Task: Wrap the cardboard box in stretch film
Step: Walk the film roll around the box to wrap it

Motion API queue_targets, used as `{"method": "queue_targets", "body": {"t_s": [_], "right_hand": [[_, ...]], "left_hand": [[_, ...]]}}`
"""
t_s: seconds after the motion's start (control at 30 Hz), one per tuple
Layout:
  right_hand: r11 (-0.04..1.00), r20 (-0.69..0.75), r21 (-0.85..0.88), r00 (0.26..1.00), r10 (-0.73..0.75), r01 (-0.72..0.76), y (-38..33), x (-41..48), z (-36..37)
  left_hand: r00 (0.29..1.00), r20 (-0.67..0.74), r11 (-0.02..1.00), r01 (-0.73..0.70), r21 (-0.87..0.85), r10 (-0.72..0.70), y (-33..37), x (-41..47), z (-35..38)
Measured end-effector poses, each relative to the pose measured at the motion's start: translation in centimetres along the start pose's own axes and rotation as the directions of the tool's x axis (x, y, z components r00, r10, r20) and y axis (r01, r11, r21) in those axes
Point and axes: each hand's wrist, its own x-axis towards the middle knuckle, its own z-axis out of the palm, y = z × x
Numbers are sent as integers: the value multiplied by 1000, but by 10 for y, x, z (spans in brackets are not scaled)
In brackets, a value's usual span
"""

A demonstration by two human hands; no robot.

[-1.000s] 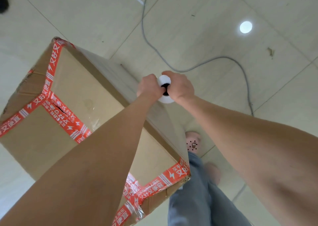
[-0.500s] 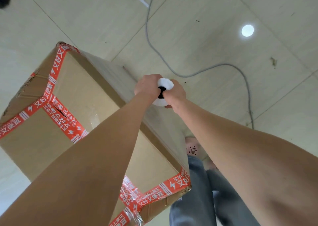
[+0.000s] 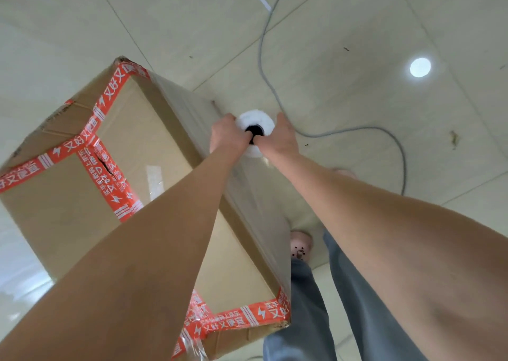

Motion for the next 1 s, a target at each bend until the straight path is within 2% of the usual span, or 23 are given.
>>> {"method": "queue_targets", "body": {"t_s": [0.07,0.13,0.2,0.33,0.37,0.43,0.5,0.57,0.63,0.7,0.73,0.83,1.0], "right_hand": [[939,104,273,977,188,-210,-3,3,3],[907,109,349,972,208,-233,-9,8,3],[950,83,258,983,161,-178,-15,15,1],[998,108,-63,994,10,-4,-33,23,-4],[980,122,-178,991,-62,83,-38,25,-6],[882,141,-386,962,-234,272,-48,26,-11],[820,138,-460,940,-312,340,-53,27,-15],[885,105,-394,969,-225,249,-55,30,-16],[985,113,-174,994,3,17,-57,34,-14],[986,155,38,975,157,-165,-62,36,-11],[976,160,86,970,183,-199,-65,38,-10],[984,138,87,980,143,-156,-69,47,-8],[999,128,-38,992,8,-4,-81,61,-5]], "left_hand": [[999,20,1000,-28,-3,28,7,3,-2],[994,73,993,-88,73,83,15,7,-3],[989,111,986,-115,123,102,20,11,-6],[992,107,978,-93,185,74,19,21,-17],[994,96,981,-66,185,49,17,23,-18],[996,82,989,4,146,-17,13,24,-17],[995,68,994,66,87,-72,11,25,-19],[993,44,994,104,43,-106,14,29,-23],[995,37,995,96,14,-97,18,34,-26],[997,42,998,63,-19,-63,24,39,-28],[998,45,998,52,-32,-51,27,41,-29],[999,14,999,38,-9,-38,30,45,-33],[993,-47,994,107,-37,-109,28,52,-41]]}}
